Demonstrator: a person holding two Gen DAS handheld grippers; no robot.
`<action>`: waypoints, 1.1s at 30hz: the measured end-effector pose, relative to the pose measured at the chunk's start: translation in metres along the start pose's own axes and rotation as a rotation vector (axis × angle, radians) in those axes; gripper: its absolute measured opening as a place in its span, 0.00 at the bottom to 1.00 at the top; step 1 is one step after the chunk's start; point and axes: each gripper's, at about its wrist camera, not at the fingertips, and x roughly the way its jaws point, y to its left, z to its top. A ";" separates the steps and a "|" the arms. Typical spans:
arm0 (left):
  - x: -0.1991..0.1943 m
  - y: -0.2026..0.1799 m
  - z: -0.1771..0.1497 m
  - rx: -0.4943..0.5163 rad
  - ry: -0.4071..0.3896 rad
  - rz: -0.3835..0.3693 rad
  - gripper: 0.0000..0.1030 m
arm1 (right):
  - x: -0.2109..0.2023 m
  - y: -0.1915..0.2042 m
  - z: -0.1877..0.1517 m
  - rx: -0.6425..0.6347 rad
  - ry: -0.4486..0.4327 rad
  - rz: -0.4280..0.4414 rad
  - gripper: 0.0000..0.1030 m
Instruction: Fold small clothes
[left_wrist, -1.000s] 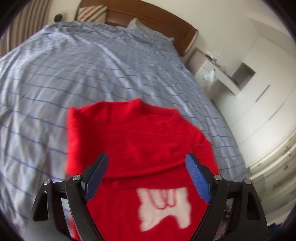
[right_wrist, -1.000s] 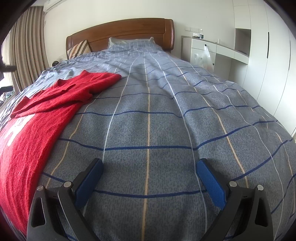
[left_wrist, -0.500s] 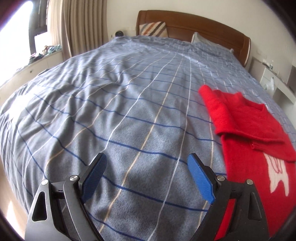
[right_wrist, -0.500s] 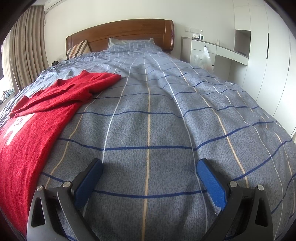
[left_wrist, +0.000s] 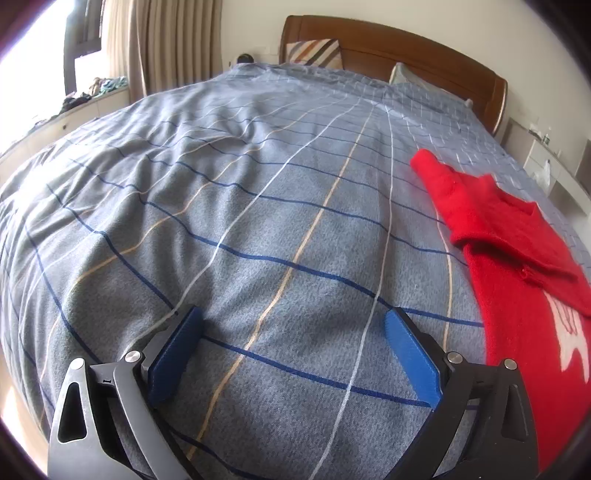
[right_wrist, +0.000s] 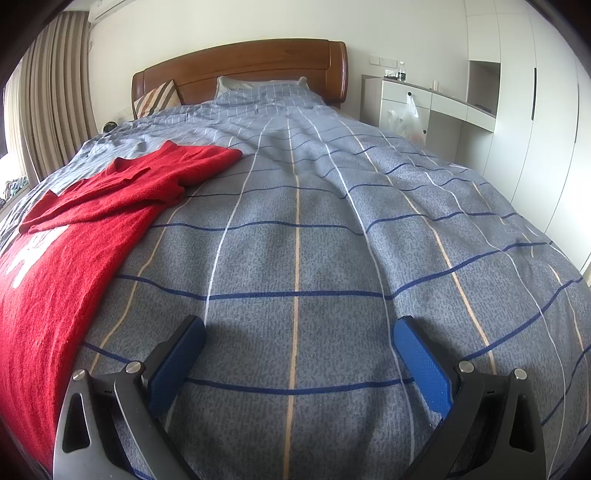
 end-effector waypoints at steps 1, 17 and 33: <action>0.000 -0.001 0.000 0.001 0.000 0.001 0.97 | 0.000 0.000 0.000 0.000 0.000 0.000 0.98; 0.003 -0.004 -0.001 0.011 -0.002 0.011 0.98 | 0.000 0.000 0.000 -0.001 -0.001 -0.001 0.99; 0.003 -0.004 -0.001 0.012 -0.002 0.013 0.99 | 0.000 0.001 0.000 -0.001 -0.001 -0.001 0.99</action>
